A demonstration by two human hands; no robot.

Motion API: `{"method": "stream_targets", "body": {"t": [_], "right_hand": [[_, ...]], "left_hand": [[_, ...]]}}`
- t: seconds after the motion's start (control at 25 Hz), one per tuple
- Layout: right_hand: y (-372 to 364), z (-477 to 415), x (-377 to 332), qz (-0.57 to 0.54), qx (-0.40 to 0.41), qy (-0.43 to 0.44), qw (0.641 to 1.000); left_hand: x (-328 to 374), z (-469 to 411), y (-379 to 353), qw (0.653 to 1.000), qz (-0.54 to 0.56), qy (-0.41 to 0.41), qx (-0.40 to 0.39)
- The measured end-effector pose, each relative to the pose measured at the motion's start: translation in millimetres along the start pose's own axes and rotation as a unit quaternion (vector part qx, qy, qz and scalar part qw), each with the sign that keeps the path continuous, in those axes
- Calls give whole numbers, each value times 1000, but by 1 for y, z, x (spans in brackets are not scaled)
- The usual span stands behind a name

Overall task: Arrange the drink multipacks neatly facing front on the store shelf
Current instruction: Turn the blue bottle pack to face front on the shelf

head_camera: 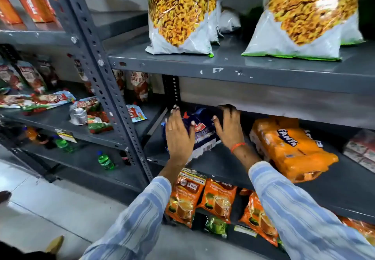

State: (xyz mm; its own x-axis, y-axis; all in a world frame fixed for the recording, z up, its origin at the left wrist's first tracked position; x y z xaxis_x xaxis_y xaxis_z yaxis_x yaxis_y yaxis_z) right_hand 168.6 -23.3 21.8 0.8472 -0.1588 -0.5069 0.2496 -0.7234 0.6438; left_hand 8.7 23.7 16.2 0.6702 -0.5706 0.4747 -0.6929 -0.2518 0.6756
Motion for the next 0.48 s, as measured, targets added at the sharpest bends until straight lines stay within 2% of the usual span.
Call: {"method": "stream_targets", "body": {"t": [0.12,0.2,0.24,0.28,0.4,0.48], "right_hand": [[-28,-10,36,-8,-153,-194,969],[-39,-8,50,-132,-242,-300,913],[-40,-6,52,-181,-251,-324,894],[-44,-7,55,-211,-245,-323,890],[-45,-7,59,-210,-212,-284,911],[-41,3,63,-238,-180,-263,918]], "left_hand": [[-37,5,-16,971,52,219,-84],[-49,9,-25,930,140,317,-119],[-48,10,-27,917,180,336,-118],[-48,8,-28,910,208,343,-107],[-50,8,-29,909,237,333,-75],[-48,13,-28,923,245,288,-65]]}}
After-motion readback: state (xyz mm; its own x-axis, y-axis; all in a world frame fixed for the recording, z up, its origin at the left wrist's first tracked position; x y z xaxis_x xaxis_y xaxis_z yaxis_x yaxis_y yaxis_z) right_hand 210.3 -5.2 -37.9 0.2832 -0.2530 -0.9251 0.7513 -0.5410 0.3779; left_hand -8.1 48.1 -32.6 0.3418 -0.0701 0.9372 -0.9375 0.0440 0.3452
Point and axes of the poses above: each hand's wrist, its own z-axis away from the middle knuckle, its own y-axis out of the back of the hand, x = y × z, the point moved 3 cm from there along -z, towards the middle knuckle, and after that the axes turned 2 degrees about x, right-handed, at the moved point
